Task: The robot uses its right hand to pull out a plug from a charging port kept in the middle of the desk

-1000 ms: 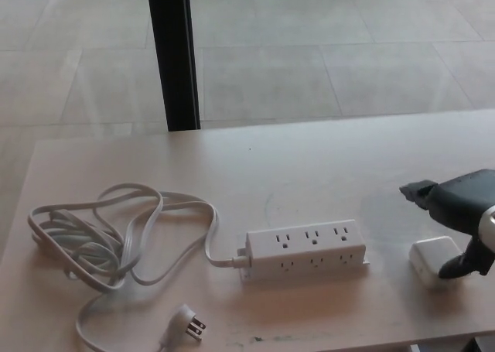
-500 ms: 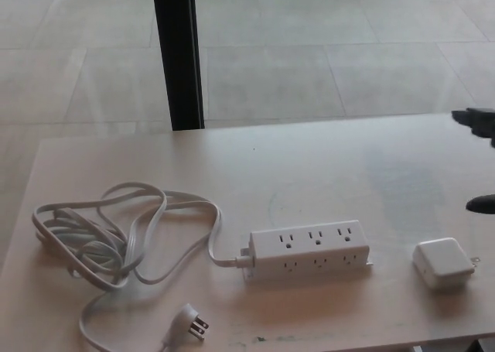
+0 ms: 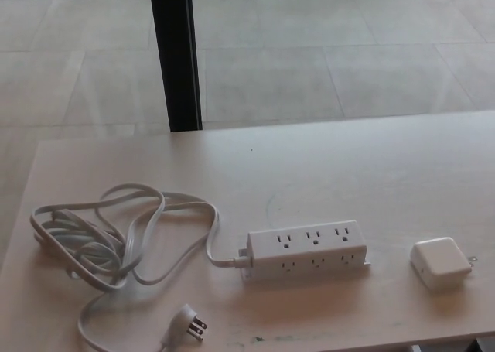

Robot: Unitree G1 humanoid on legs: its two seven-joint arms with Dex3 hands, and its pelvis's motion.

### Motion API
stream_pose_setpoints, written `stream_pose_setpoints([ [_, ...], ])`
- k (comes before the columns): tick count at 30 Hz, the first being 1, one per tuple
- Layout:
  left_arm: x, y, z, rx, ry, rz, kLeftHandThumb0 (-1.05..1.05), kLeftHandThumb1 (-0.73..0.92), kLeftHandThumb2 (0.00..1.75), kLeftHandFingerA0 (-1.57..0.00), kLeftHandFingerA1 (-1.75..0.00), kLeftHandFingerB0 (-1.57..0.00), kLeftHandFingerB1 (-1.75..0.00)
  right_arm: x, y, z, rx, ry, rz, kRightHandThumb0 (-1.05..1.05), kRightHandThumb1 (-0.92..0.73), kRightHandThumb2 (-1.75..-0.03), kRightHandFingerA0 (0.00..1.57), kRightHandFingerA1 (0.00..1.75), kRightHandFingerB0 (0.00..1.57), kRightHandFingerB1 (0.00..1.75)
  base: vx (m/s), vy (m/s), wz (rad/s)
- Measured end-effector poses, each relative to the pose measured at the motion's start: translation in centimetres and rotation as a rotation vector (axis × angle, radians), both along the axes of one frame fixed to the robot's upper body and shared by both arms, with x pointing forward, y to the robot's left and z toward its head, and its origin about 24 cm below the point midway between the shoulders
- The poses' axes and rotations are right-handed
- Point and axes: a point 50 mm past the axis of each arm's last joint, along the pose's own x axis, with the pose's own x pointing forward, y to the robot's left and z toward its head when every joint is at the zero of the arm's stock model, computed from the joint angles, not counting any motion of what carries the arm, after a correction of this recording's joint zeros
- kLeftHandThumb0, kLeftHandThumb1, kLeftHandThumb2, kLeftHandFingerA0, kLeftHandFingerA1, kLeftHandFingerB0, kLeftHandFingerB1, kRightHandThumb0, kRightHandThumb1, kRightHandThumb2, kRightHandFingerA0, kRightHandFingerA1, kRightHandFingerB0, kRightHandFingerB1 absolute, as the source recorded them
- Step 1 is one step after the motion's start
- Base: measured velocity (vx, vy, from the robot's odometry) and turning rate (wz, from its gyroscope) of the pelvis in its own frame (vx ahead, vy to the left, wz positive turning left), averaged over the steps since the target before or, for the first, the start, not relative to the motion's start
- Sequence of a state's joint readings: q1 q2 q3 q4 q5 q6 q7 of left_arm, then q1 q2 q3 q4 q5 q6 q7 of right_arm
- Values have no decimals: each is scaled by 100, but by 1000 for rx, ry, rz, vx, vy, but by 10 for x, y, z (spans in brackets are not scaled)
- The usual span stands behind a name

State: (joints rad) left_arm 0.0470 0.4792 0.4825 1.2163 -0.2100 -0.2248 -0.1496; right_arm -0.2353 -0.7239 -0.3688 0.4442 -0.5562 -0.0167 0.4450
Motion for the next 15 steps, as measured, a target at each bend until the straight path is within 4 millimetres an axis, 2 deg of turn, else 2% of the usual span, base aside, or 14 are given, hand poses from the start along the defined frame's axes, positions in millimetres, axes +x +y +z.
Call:
stream_pose_setpoints([
  [1, 0, 0, 0, 0, 1, 0, -92, 77, 94, -77, -62, -56, -48, -5, -4, -3, 10, 4, -18, -92, -59, -59, 123, 95, 31, 85, 0, 0, 0],
  [2, -1, 0, 0, 0, 2, 1, -92, 77, 94, -77, -62, -56, -48, -14, -11, -10, 30, 8, -51, -92, -59, -59, 123, 95, 31, 85, 0, 0, 0],
  [3, -1, 0, 0, 0, 2, 2, -85, 92, 75, -76, -56, -58, -42, -25, -19, -18, 59, 9, -92, -95, -59, -57, 127, 87, 42, 82, 0, 0, 0],
  [4, -1, 0, 0, 0, 1, 2, -92, 78, 93, -75, -61, -55, -48, -35, -26, -26, 88, 7, -128, -97, -44, -94, 127, 95, 51, 80, 0, 0, 0],
  [5, -1, 0, 0, 0, 1, 3, -92, 78, 97, -77, -63, -55, -49, -42, -29, -32, 109, 2, -149, -90, -59, -59, 130, 97, 60, 78, 0, 0, 0],
  [6, -1, 0, 0, 0, 0, 3, -87, 92, 76, -79, -59, -57, -42, -52, -31, -41, 145, -5, -179, -89, -58, -58, 130, 96, 66, 80, 0, 0, 0],
  [7, -1, 0, 0, 0, -2, 4, -87, 92, 75, -79, -60, -58, -43, -62, -32, -52, 182, -13, -207, -87, -54, -56, 101, 106, 75, 82, 0, 0, 0],
  [8, 0, 0, 0, 0, -2, 4, -92, 77, 93, -77, -63, -57, -49, -69, -33, -59, 209, -17, -227, -89, -53, -58, 108, 103, 88, 79, 0, 0, 0],
  [9, 0, 0, 0, 0, -2, 4, -92, 78, 93, -76, -63, -56, -48, -78, -32, -69, 246, -20, -252, -90, -39, -90, 110, 106, 90, 86, 0, 0, 0],
  [10, 0, 0, 0, 0, -3, 4, -85, 92, 74, -76, -59, -58, -43, -88, -33, -78, 281, -27, -279, -92, -45, -100, 110, 112, 77, 92, 0, 0, 0],
  [11, 0, 0, 0, 0, -3, 4, -85, 92, 74, -76, -59, -58, -43, -96, -33, -84, 307, -34, -304, -91, -49, -103, 110, 117, 76, 97, 0, 0, 0],
  [12, -1, 0, 0, 0, -3, 5, -85, 92, 74, -76, -59, -58, -43, -105, -34, -89, 332, -43, -333, -91, -49, -103, 110, 117, 76, 97, 0, 0, 0],
  [13, -1, 0, 0, 0, -2, 5, -92, 78, 93, -75, -61, -55, -48, -111, -35, -93, 347, -50, -355, -95, -63, -62, 100, 128, 73, 110, 0, 0, 0],
  [15, -1, 1, 0, 0, -2, 6, -84, 92, 74, -76, -54, -59, -42, -128, -40, -101, 387, -75, -420, -93, -71, -63, 100, 136, 62, 116, 0, 0, 0],
])
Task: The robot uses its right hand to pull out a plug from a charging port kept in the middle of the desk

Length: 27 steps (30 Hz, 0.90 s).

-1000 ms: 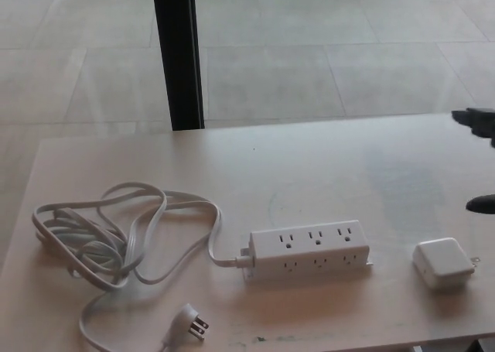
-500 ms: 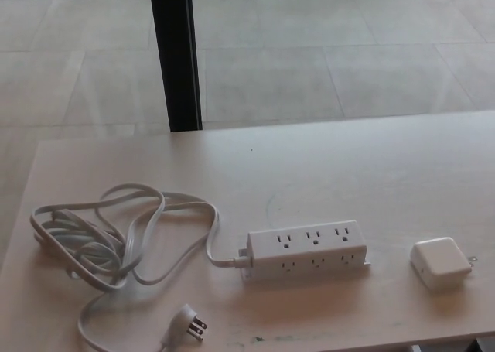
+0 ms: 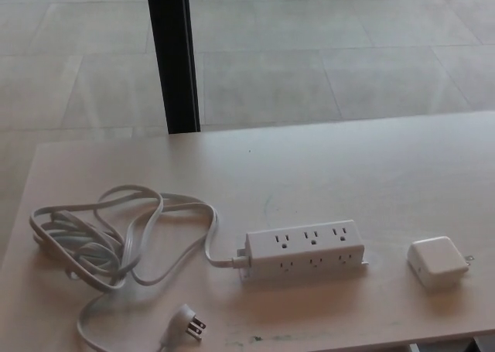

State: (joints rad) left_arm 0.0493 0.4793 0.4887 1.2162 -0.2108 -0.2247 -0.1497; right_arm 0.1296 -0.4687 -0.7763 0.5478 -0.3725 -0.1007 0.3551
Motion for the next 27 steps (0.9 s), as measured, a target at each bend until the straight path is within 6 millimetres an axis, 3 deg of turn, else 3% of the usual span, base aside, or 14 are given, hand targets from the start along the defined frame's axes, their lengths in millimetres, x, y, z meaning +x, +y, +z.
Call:
stream_pose_setpoints([
  [3, -1, 0, 0, 0, 0, 3, -83, 92, 73, -79, -54, -61, -41, -28, -8, -11, 50, -34, -123, -98, -50, -98, 102, 126, 77, 116, 0, 0, 0],
  [5, -1, 0, 0, 0, -1, 4, -91, 78, 93, -77, -60, -57, -47, -44, -13, -19, 83, -55, -203, -97, -49, -110, 84, 119, 39, 97, 0, 0, 0],
  [7, -1, 1, 0, 0, -2, 5, -91, 79, 93, -76, -61, -56, -47, -59, -17, -25, 111, -71, -284, -99, -71, -61, 99, 131, 42, 117, 0, 0, 0],
  [8, -2, 1, 0, 0, 0, 6, -83, 92, 76, -76, -54, -58, -42, -66, -19, -27, 126, -83, -324, -100, -51, -109, 110, 119, 56, 109, 0, 0, 0],
  [10, -2, 1, 0, 0, 0, 6, -86, 92, 75, -72, -50, -57, -40, -78, -22, -31, 149, -107, -397, -105, -53, -113, 118, 108, 69, 115, 0, 0, 0],
  [12, -2, 1, 0, 1, 0, 6, -84, 92, 77, -72, -51, -55, -40, -89, -24, -36, 172, -132, -469, -105, -54, -104, 113, 107, 98, 136, 0, 0, 0],
  [13, -2, 1, 0, 1, 1, 6, -86, 92, 79, -74, -53, -54, -40, -93, -24, -40, 184, -143, -504, -101, -80, -66, 103, 97, 68, 135, 0, 0, 0],
  [15, -2, 1, 1, 2, 2, 7, -78, 78, 117, -74, -65, -51, -54, -100, -23, -46, 205, -153, -561, -99, -78, -67, 102, 99, 88, 144, 0, 0, 0],
  [17, -3, 2, 1, 3, 3, 8, -85, 92, 76, -79, -59, -57, -42, -106, -21, -53, 225, -165, -620, -96, -76, -69, 98, 100, 85, 137, 0, 0, 0],
  [20, -3, 2, 1, 4, 4, 8, -91, 79, 93, -77, -61, -54, -47, -109, -17, -61, 246, -189, -686, -95, -74, -69, 99, 93, 54, 110, 0, 0, 0],
  [21, -3, 2, 1, 5, 4, 8, -84, 92, 77, -77, -57, -57, -42, -110, -15, -64, 253, -196, -704, -98, -55, -108, 101, 95, 47, 89, 0, 0, 0],
  [24, -3, 5, 3, 12, 6, 9, -86, 92, 78, -78, -57, -57, -42, -113, -8, -75, 277, -206, -764, -98, -54, -106, 104, 93, 45, 87, 0, 0, 0],
  [25, -4, 6, 4, 15, 7, 9, -79, 79, 119, -74, -65, -49, -54, -114, -6, -77, 282, -206, -778, -99, -55, -107, 101, 91, 44, 86, 0, 0, 0],
  [27, -4, 8, 6, 23, 10, 11, -87, 92, 83, -77, -58, -53, -41, -116, -2, -83, 285, -195, -799, -101, -78, -67, 107, 93, 46, 100, 0, 0, 0],
])
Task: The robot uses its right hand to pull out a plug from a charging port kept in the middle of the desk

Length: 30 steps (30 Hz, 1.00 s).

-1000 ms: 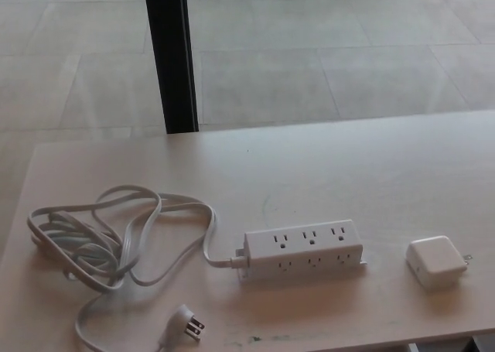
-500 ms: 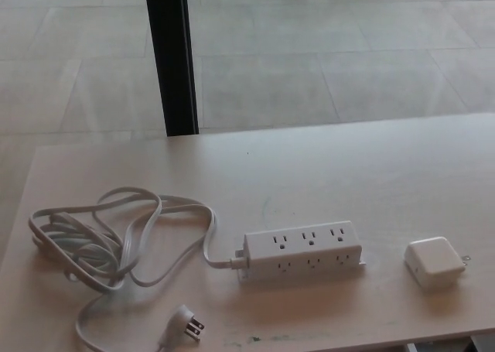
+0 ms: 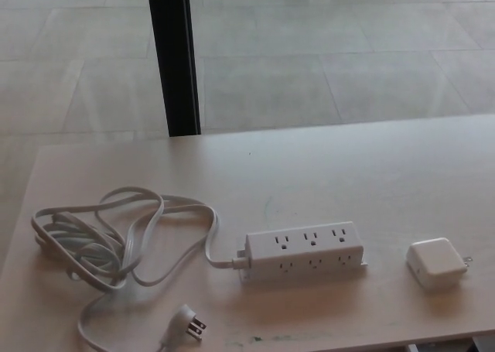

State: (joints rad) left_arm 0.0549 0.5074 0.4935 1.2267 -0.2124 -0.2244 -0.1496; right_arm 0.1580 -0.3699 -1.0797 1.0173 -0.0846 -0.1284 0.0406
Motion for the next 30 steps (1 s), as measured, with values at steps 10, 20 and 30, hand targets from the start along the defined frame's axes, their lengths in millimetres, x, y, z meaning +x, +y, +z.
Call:
stream_pose_setpoints([
  [10, 5, 3, 4, 11, -6, -6, -83, 92, 79, -74, -56, -56, -43, 6, 7, -7, -7, 6, -11, -103, -76, -61, 107, 93, 69, 95, 0, 0, 0],
  [20, 7, 2, 4, 10, -5, -14, -86, 92, 83, -76, -58, -54, -43, 10, 8, -5, -16, -18, 8, -101, -70, -61, 116, 88, 64, 94, 0, 0, 0],
  [30, 6, 2, 3, 8, -2, -8, -78, 78, 117, -71, -64, -52, -55, 14, 2, 3, -17, -57, 23, -66, -66, -60, 94, 69, 58, 48, 0, 0, 0],
])
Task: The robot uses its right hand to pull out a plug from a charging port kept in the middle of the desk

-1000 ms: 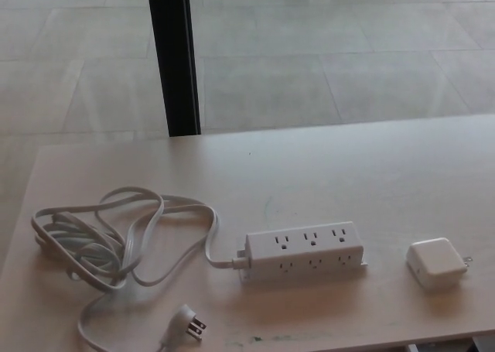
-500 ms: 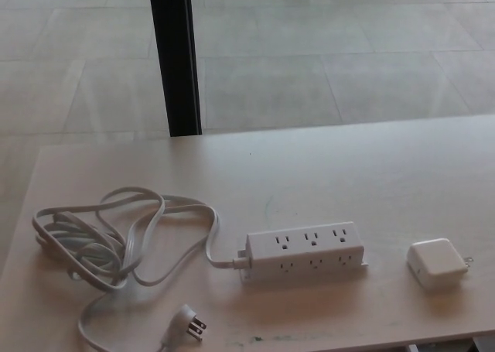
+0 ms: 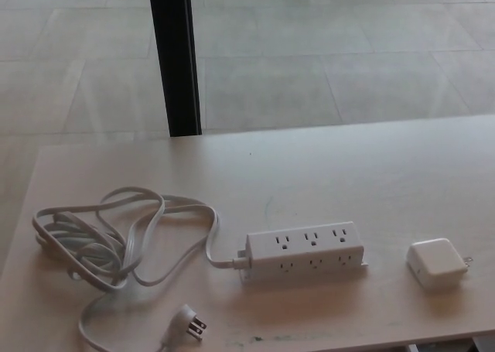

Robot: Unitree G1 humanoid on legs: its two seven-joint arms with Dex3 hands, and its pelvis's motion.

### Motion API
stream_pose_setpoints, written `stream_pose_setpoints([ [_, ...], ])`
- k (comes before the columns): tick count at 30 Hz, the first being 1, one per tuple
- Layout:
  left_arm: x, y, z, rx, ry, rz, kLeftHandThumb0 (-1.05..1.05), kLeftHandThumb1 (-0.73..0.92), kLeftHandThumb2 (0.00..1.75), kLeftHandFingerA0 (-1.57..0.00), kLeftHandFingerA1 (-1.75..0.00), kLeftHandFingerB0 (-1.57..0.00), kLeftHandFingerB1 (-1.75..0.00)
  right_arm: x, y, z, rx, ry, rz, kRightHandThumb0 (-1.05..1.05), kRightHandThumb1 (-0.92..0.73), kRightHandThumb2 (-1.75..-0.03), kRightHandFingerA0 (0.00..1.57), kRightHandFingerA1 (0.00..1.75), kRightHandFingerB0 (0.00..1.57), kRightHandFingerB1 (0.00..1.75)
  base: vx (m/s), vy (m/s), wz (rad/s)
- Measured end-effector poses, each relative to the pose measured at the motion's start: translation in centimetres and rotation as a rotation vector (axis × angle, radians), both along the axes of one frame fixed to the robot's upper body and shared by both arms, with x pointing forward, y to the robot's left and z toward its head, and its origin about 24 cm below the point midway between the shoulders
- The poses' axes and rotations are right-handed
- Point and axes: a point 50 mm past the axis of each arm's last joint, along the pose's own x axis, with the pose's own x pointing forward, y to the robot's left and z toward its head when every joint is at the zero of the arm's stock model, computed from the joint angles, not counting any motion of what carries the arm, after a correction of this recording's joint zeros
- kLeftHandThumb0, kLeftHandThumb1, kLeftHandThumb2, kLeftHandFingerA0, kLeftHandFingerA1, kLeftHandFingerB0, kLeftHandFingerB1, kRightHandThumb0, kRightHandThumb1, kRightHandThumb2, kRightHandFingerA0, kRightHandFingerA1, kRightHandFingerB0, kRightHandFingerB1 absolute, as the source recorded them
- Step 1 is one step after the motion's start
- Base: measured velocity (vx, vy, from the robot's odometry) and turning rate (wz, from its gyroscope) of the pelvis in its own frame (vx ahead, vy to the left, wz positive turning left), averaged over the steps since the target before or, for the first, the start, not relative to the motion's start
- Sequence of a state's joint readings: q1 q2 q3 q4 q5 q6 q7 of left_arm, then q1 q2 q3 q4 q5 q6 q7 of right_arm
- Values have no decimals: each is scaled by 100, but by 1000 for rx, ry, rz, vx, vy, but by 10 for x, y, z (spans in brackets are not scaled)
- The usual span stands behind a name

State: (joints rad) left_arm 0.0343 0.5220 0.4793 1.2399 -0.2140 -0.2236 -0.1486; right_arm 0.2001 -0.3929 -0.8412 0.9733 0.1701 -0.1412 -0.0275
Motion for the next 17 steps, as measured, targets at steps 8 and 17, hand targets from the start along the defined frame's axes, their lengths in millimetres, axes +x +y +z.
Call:
stream_pose_setpoints([
  [8, 3, -1, 0, -1, -7, -5, -84, 92, 78, -75, -57, -58, -45, 70, 2, 1, 57, 11, 144, -58, -64, -59, 85, 71, 52, 51, 0, 0, 0],
  [17, 1, -1, -1, -1, 4, -5, -80, 78, 118, -68, -65, -50, -55, 91, 14, -8, 85, 126, 246, -56, -49, -93, 87, 79, 39, 58, 4, 0, 3],
])
